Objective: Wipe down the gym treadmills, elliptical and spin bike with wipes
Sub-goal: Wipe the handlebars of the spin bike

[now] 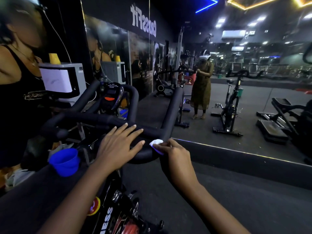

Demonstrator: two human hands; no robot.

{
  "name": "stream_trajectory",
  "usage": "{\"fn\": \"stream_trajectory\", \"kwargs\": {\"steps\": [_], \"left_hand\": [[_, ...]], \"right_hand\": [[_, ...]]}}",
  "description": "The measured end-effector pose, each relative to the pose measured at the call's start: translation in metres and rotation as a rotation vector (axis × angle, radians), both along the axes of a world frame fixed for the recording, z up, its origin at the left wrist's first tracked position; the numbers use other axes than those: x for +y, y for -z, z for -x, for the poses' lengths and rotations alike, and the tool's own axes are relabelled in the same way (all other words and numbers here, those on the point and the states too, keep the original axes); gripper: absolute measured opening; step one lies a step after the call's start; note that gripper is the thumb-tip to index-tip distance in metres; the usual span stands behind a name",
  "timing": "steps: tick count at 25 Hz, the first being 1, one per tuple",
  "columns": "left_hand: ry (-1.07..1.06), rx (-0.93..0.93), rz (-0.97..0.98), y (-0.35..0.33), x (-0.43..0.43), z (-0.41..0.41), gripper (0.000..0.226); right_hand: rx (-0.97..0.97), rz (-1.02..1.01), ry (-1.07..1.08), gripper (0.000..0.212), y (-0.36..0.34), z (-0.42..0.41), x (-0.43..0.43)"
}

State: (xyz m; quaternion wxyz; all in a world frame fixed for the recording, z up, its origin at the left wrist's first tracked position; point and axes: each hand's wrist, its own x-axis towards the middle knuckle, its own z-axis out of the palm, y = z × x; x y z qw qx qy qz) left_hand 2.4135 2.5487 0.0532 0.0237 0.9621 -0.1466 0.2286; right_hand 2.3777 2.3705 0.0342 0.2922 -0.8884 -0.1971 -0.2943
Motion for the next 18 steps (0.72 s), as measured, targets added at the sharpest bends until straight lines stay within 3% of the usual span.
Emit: {"fn": "stream_trajectory", "kwargs": {"steps": [7, 13, 18], "left_hand": [[0.020, -0.044, 0.326, 0.024, 0.007, 0.063, 0.075], [-0.253, 0.114, 0.405, 0.098, 0.012, 0.197, 0.082], [-0.561, 0.338, 0.506, 0.167, 0.013, 0.337, 0.085]], "right_hand": [[0.113, -0.233, -0.250, 0.034, -0.010, 0.026, -0.017], [0.318, -0.188, -0.444, 0.019, 0.035, 0.086, -0.008], [0.500, -0.101, -0.631, 0.018, 0.088, 0.159, 0.017]]}}
